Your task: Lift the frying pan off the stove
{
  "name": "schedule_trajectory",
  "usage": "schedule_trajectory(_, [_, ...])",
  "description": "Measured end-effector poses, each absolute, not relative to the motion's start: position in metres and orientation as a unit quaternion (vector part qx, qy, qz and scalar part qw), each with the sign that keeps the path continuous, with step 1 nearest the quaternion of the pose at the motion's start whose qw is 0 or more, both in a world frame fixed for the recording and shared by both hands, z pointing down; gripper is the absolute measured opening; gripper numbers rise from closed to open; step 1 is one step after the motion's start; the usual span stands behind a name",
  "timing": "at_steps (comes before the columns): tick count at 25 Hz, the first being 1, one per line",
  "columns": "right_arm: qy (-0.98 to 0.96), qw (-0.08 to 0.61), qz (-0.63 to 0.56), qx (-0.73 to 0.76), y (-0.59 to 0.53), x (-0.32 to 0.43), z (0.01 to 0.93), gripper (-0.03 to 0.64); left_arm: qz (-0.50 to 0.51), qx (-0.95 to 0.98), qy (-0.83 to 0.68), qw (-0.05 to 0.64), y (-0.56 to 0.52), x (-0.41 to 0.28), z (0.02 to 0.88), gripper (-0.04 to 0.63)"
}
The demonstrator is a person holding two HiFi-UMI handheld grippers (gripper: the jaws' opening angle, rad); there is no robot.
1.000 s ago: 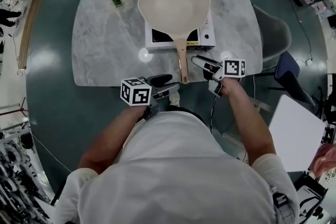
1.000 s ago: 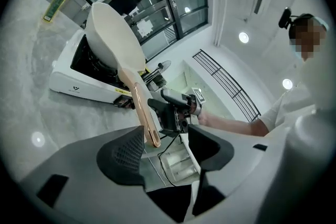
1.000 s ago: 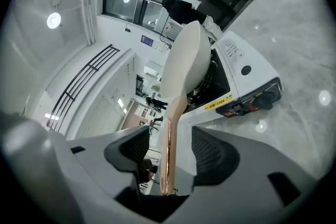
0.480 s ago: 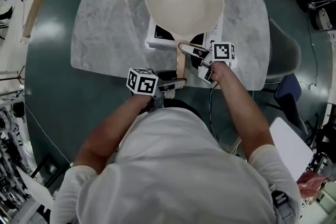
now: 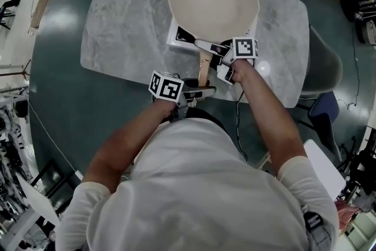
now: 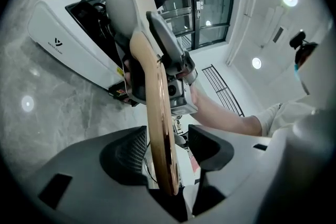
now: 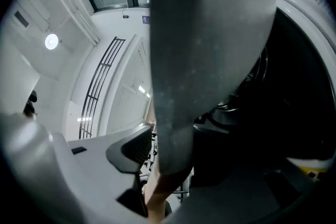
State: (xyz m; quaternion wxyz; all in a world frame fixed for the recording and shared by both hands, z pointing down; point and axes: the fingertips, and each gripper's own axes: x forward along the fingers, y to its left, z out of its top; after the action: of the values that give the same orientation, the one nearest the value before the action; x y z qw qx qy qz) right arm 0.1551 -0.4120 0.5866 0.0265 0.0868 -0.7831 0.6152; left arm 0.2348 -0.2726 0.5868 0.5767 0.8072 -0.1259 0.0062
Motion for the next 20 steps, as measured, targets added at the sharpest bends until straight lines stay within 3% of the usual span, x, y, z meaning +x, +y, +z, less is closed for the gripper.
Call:
schedule_trajectory(4, [-0.785, 0.029, 0.612, 0.087, -0.411, 0.155, 0.586, 0.17, 0.01, 0.806, -0.133, 0.577, -0.275, 0.237, 0.589, 0.109])
schedule_trajectory(20, [-0.785, 0.006, 0.611, 0.101, -0.412, 0.154, 0.572, 0.166, -0.011, 0.814, -0.116, 0.57, -0.274, 0.234, 0.567, 0.104])
